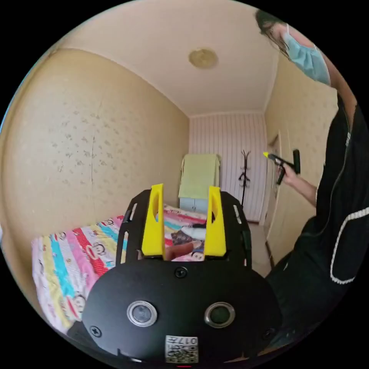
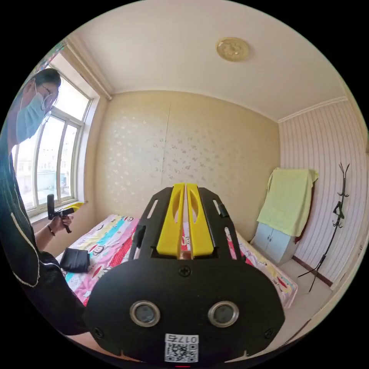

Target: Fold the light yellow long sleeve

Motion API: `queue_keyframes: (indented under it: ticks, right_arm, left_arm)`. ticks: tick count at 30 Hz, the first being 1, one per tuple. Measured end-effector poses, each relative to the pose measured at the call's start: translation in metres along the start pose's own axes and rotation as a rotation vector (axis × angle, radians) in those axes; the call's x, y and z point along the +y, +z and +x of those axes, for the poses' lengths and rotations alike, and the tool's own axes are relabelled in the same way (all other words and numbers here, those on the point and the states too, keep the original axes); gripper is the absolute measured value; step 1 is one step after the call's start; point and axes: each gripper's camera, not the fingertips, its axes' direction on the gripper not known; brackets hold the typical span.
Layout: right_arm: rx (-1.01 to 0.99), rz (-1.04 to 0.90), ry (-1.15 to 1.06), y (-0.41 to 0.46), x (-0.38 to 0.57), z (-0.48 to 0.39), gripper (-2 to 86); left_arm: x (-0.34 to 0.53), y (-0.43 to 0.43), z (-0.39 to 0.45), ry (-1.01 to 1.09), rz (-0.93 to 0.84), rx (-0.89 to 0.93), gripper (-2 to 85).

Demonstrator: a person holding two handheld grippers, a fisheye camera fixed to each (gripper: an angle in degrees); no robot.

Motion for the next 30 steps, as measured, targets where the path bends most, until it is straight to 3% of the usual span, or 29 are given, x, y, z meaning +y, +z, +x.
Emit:
queue_keyframes:
  ticks: [3, 4, 5, 7, 9, 11, 17, 22, 27, 30]
  right_arm:
    - [0.104, 0.053, 0.041, -0.022, -0.016, 0.027, 11.8]
    - [0.119, 0.057, 0.063, -0.026, -0.023, 0.040, 13.0]
    - [0.126, 0.059, 0.063, -0.026, -0.026, 0.047, 13.3]
    - [0.157, 0.008, 0.063, -0.018, -0.037, 0.079, 13.4]
    - [0.162, -0.067, 0.067, -0.001, -0.043, 0.108, 12.8]
    - [0.161, -0.136, 0.100, 0.020, -0.045, 0.143, 12.4]
    - [0.294, -0.419, 0.234, 0.095, -0.006, 0.284, 10.3]
    - [-0.055, -0.869, 0.369, 0.184, 0.105, 0.406, 10.2]
    - [-0.015, -1.080, 0.644, 0.232, 0.214, 0.477, 11.0]
    - [0.105, -1.137, 0.663, 0.249, 0.250, 0.500, 10.3]
  left_arm:
    - [0.066, 0.081, -0.006, -0.337, 0.042, 0.412, 6.6]
    - [0.076, 0.092, 0.001, -0.346, 0.066, 0.427, 5.1]
    - [0.092, 0.111, 0.020, -0.326, 0.111, 0.369, 3.6]
    - [0.099, 0.147, 0.052, -0.248, 0.041, 0.210, 3.9]
    - [0.099, 0.212, 0.089, -0.098, -0.182, 0.115, 4.1]
    - [0.106, 0.257, 0.112, -0.051, -0.247, 0.055, 4.4]
    - [0.156, 0.393, 0.146, -0.208, -0.137, 0.135, 4.7]
    - [0.163, 0.472, 0.180, -0.032, -0.212, 0.144, -0.3]
    - [0.175, 0.506, 0.196, 0.032, -0.387, -0.090, -0.9]
    - [0.188, 0.518, 0.193, -0.002, -0.498, -0.191, -0.9]
